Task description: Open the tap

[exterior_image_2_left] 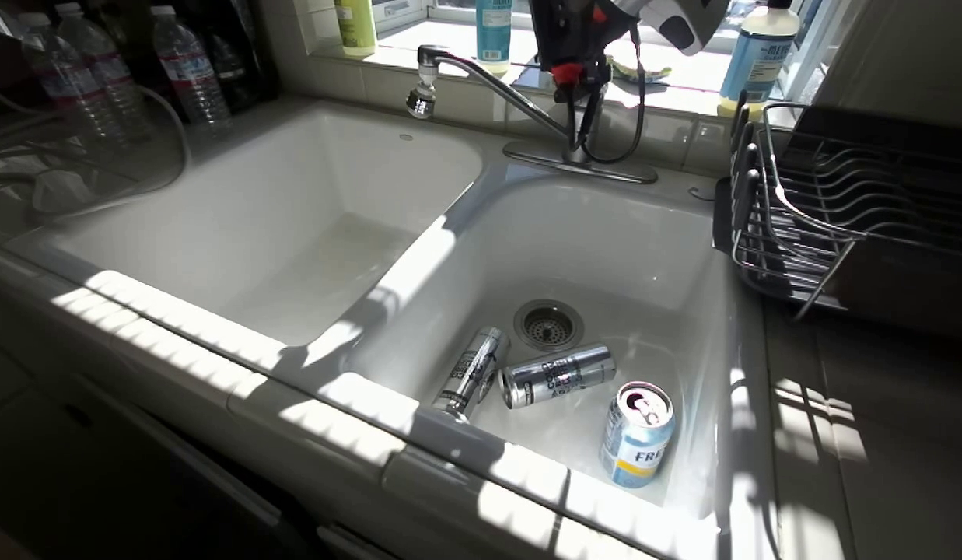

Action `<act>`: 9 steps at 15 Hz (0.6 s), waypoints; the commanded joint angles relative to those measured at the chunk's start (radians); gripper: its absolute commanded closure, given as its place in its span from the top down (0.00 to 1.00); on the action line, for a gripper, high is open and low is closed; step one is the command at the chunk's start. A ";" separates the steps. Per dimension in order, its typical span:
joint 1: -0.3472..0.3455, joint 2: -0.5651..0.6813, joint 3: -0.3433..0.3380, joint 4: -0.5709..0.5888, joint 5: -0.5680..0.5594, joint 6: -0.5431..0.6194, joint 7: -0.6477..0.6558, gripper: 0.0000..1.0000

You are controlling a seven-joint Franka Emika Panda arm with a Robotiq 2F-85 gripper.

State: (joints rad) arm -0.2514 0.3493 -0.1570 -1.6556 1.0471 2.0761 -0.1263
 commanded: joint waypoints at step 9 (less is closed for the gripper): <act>-0.003 0.020 0.005 0.126 -0.095 -0.013 0.096 0.04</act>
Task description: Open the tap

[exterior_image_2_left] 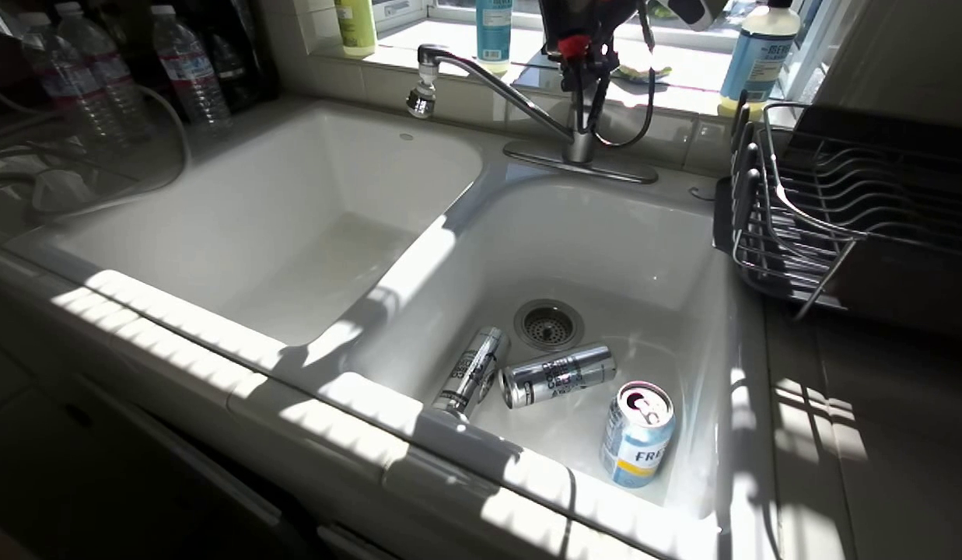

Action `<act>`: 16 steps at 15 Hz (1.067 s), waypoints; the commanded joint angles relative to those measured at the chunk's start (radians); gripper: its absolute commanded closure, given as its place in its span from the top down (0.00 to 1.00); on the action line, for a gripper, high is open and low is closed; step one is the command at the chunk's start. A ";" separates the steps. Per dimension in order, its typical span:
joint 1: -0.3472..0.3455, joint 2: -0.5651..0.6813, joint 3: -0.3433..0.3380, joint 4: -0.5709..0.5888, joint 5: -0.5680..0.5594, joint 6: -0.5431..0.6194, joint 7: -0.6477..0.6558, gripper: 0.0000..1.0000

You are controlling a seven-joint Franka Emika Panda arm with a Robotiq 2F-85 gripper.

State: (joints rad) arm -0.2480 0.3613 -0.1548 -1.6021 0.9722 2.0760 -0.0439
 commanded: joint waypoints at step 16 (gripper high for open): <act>-0.011 0.075 0.023 0.215 -0.116 -0.011 0.037 0.04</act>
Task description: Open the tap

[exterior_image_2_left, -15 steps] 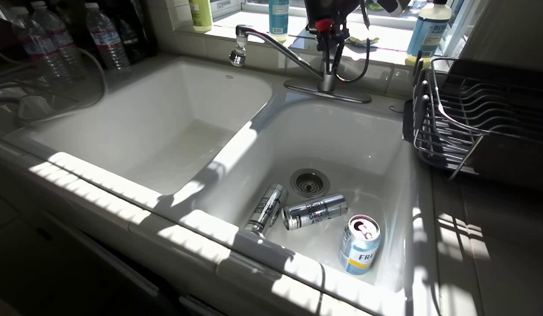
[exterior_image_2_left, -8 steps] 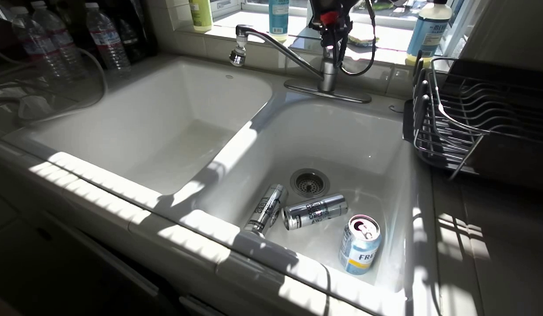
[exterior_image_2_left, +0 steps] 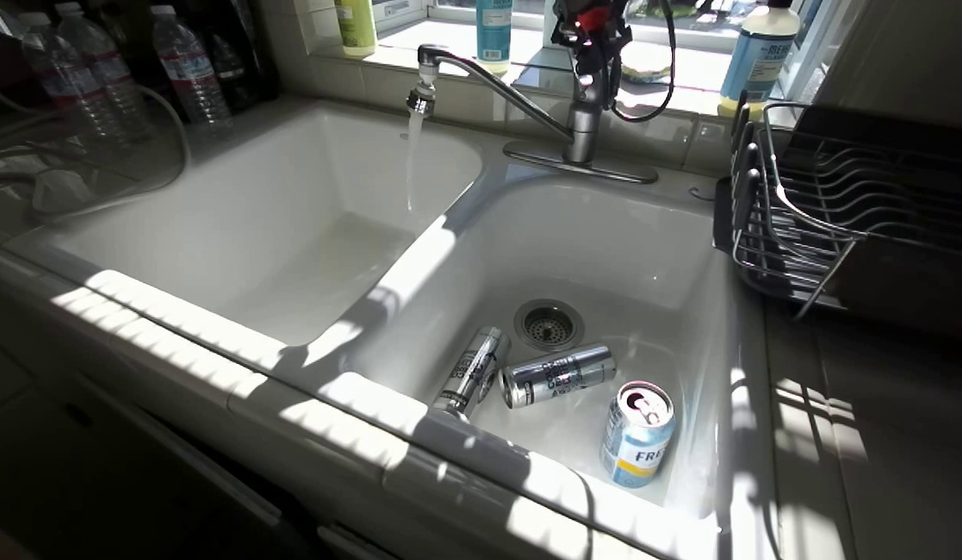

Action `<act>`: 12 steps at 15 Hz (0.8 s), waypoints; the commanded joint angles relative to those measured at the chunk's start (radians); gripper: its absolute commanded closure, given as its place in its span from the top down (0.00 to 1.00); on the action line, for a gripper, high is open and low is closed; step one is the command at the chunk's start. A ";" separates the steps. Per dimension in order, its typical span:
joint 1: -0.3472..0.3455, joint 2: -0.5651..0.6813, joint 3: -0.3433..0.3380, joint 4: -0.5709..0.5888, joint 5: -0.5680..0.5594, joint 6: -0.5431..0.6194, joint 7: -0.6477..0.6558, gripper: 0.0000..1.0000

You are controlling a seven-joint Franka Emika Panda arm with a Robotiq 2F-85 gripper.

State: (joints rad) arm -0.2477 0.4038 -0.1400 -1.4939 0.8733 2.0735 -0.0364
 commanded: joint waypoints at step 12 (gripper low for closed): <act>0.013 -0.017 0.010 0.074 -0.204 -0.100 0.122 0.86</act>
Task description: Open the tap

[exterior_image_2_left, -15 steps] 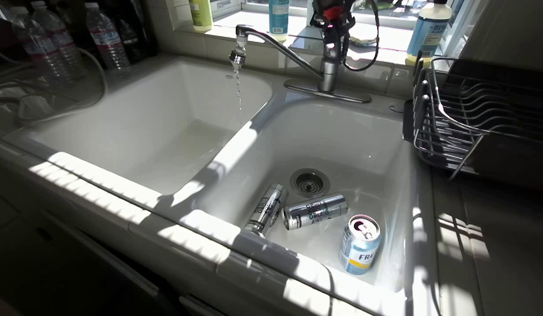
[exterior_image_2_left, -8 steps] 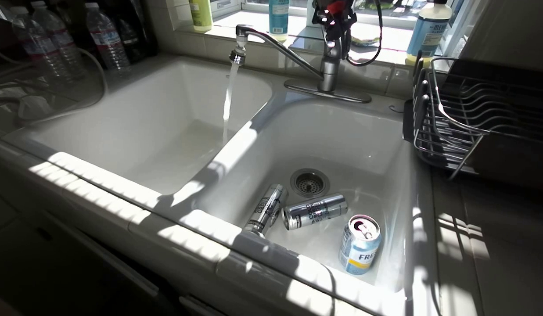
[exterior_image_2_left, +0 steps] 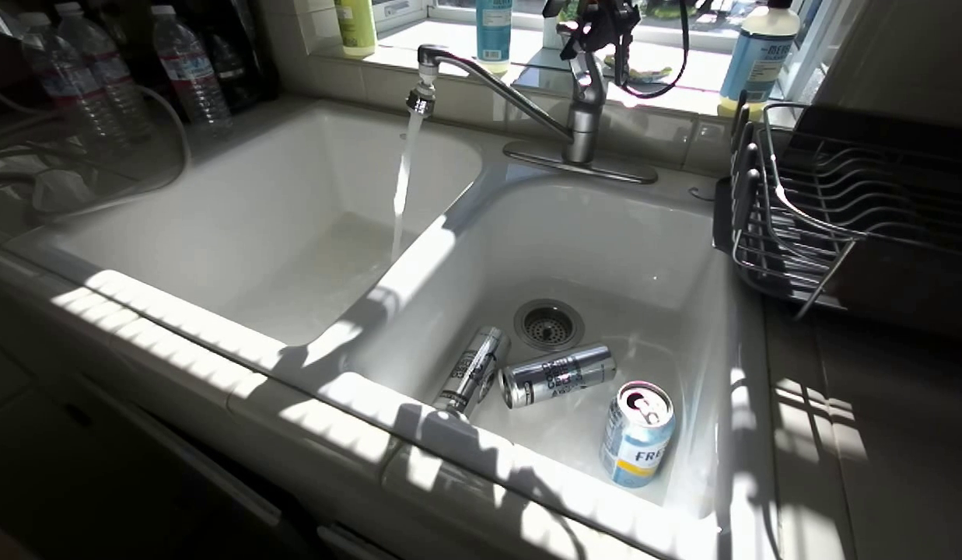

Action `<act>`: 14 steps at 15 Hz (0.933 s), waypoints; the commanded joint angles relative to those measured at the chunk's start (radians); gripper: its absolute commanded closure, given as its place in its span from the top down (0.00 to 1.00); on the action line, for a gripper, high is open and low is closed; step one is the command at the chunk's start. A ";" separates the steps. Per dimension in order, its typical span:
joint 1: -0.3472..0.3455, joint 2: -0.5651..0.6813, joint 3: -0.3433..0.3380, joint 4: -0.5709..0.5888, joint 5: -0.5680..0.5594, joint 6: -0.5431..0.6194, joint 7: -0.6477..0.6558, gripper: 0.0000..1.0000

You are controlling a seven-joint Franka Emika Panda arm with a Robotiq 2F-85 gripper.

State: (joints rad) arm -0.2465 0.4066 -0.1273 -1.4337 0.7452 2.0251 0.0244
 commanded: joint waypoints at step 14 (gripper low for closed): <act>0.137 -0.225 0.038 -0.191 -0.432 -0.110 0.086 1.00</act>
State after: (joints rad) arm -0.1349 0.2782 -0.1037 -1.5123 0.3720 1.8972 0.1283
